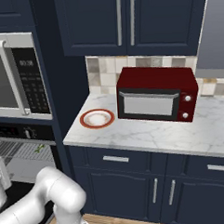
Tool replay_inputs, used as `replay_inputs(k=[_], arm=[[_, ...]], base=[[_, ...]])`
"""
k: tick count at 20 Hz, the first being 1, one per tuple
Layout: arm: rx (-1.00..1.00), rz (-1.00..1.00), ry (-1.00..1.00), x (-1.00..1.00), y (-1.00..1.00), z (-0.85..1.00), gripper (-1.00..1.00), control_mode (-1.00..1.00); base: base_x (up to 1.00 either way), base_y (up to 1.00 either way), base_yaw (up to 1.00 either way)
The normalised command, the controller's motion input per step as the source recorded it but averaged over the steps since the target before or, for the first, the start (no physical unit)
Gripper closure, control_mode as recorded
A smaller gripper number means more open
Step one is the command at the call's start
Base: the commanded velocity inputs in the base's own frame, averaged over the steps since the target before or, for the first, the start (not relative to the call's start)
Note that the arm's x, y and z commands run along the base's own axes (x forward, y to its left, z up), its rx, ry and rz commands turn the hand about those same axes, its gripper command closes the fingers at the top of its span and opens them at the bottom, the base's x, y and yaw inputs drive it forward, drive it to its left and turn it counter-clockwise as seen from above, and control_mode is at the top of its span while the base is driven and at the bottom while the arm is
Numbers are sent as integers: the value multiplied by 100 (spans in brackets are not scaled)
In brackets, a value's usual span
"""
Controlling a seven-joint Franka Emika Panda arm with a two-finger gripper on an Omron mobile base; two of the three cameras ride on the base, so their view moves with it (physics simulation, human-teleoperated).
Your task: Take the fish from the oven and place it on the plate on the counter.
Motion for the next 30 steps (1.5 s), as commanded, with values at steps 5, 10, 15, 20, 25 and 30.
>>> replay_inputs(k=[5, 10, 15, 20, 25, 30], arm=[[0, 0, -3, 37, 0, -14, -100, -100], [0, 0, -4, 36, 0, -22, -100, -100], [-4, 0, -1, 34, 1, -43, -100, -100], [-9, 0, 0, 31, 0, -24, -100, -100], [-3, 0, 0, 38, 0, -28, -100, -100], [0, 0, 0, 50, 0, -36, -100, -100]], base=[[0, 0, 0], [0, 0, 0], [0, 0, 0], [0, 0, 0], [0, 0, 0], [0, 0, 0]])
